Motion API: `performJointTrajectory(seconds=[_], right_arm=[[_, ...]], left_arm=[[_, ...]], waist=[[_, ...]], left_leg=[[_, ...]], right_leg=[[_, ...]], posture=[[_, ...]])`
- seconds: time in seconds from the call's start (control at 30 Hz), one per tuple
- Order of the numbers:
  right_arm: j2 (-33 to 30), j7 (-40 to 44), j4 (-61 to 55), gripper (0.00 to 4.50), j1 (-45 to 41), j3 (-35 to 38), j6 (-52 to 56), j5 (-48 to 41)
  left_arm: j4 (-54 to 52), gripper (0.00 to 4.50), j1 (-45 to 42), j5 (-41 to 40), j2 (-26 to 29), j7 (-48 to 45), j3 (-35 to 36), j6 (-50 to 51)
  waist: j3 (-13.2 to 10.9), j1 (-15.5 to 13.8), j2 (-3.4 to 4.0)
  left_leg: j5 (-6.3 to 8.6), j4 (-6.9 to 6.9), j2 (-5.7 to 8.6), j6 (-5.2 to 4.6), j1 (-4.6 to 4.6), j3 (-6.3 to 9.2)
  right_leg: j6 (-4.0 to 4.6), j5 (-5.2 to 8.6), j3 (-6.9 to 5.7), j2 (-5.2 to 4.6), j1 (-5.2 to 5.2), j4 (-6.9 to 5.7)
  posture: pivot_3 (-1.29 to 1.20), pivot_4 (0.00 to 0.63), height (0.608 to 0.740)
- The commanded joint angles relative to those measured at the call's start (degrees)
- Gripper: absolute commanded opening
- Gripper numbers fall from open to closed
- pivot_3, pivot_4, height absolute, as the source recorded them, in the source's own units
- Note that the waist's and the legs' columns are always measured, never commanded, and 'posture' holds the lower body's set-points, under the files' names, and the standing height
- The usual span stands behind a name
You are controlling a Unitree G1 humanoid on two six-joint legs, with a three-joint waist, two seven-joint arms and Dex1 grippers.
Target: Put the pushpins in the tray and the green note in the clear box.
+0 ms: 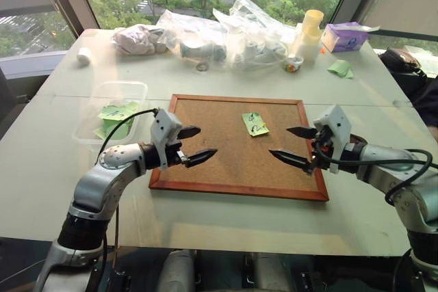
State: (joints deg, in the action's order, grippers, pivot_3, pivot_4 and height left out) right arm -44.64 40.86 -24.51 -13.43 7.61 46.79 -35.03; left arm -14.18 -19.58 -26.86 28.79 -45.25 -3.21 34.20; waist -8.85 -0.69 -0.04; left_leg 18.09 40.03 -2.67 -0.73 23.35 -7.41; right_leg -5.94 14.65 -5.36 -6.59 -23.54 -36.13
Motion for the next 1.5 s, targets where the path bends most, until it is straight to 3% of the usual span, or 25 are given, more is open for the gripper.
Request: performJointTrajectory(seconds=[0.03,0.8,0.9,1.13,1.5], right_arm=[[-0.6,0.1,-1.7,4.5,-0.7,1.9,-0.7,-0.5],[1.5,-0.7,-0.8,4.5,-2.7,-0.7,-1.7,0.9],[2.5,-1.4,1.0,4.5,-4.5,-1.7,-2.9,2.2],[4.8,-2.4,6.1,4.5,-9.5,-5.3,-4.8,6.4],[14.8,-10.7,24.2,4.5,-23.2,-12.7,-5.5,17.6]], left_arm=[[-0.6,4.44,-1.2,-0.7,0.3,-0.8,0.9,-0.7],[3.0,4.44,-4.1,3.8,-2.9,-0.9,-2.4,-5.3],[5.8,3.56,-5.3,5.1,-4.7,-0.3,-3.0,-7.7],[10.7,0.06,-7.3,7.5,-7.2,-0.6,-4.4,-11.3],[23.3,0.06,-9.1,14.2,-15.0,2.6,-7.8,-19.4]], waist=[[0.0,0.0,0.0],[0.0,0.0,0.0],[0.0,0.0,0.0],[0.0,0.0,0.0],[0.0,0.2,0.0]], left_leg=[[0.0,0.0,0.0,0.0,0.0,0.0],[0.0,0.0,0.02,0.0,0.0,-0.01],[0.0,0.0,0.02,0.0,0.0,-0.01],[-0.01,0.0,0.02,0.01,0.0,-0.09],[-0.02,0.0,0.03,0.03,0.02,-0.22]], right_leg=[[0.0,0.0,0.0,0.0,0.0,0.0],[0.0,0.0,0.0,0.0,0.0,0.0],[0.0,0.0,0.0,0.0,0.0,0.0],[0.0,0.0,-0.01,0.03,0.0,0.0],[-0.01,0.0,-0.01,0.04,-0.03,-0.02]], posture=[[0.0,0.15,0.74],[0.0,0.15,0.74],[0.0,0.15,0.74],[0.0,0.15,0.74],[0.0,0.15,0.74]])
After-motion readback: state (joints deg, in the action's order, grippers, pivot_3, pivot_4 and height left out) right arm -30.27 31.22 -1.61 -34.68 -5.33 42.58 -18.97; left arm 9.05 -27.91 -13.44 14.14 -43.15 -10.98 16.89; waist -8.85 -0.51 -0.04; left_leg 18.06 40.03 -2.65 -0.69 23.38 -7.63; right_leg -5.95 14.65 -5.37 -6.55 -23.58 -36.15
